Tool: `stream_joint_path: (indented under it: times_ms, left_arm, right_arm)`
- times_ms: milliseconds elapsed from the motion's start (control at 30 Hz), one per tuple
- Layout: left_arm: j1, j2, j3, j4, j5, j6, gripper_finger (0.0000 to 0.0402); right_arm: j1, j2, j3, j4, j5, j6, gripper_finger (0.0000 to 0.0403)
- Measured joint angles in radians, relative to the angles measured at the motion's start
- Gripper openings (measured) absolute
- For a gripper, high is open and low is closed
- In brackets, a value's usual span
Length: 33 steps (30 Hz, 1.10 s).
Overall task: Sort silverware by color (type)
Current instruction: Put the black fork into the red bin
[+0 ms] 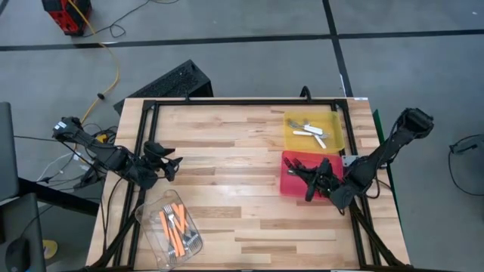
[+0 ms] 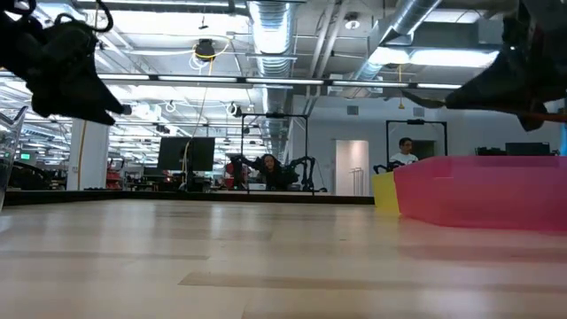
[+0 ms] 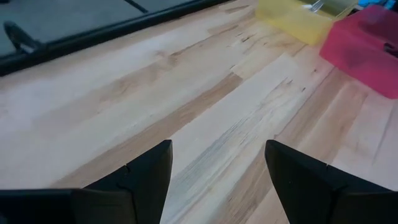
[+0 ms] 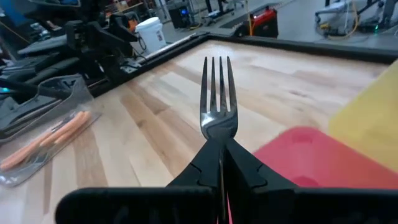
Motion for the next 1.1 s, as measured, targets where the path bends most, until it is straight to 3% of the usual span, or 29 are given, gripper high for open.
stream_joint_path:
  times_ms: [267, 467, 800, 1100]
  left_arm:
    - [0.000, -0.001, -0.018, 0.001, 0.002, -0.028, 0.0242]
    - [0.000, -0.001, -0.018, 0.001, 0.003, -0.026, 0.0242]
    - [0.000, -0.001, -0.018, 0.001, 0.009, -0.026, 0.0242]
    - [0.000, -0.001, -0.018, 0.001, 0.008, -0.026, 0.0242]
  right_arm:
    - [0.012, -0.062, -0.001, -0.259, -0.019, 0.257, 0.0028]
    - [-0.020, -0.120, 0.000, -0.347, -0.123, 0.265, 0.0029]
    - [-0.179, -0.135, 0.000, -0.456, -0.361, 0.240, 0.0030]
    - [-0.193, -0.094, 0.001, -0.452, -0.502, 0.215, 0.0031]
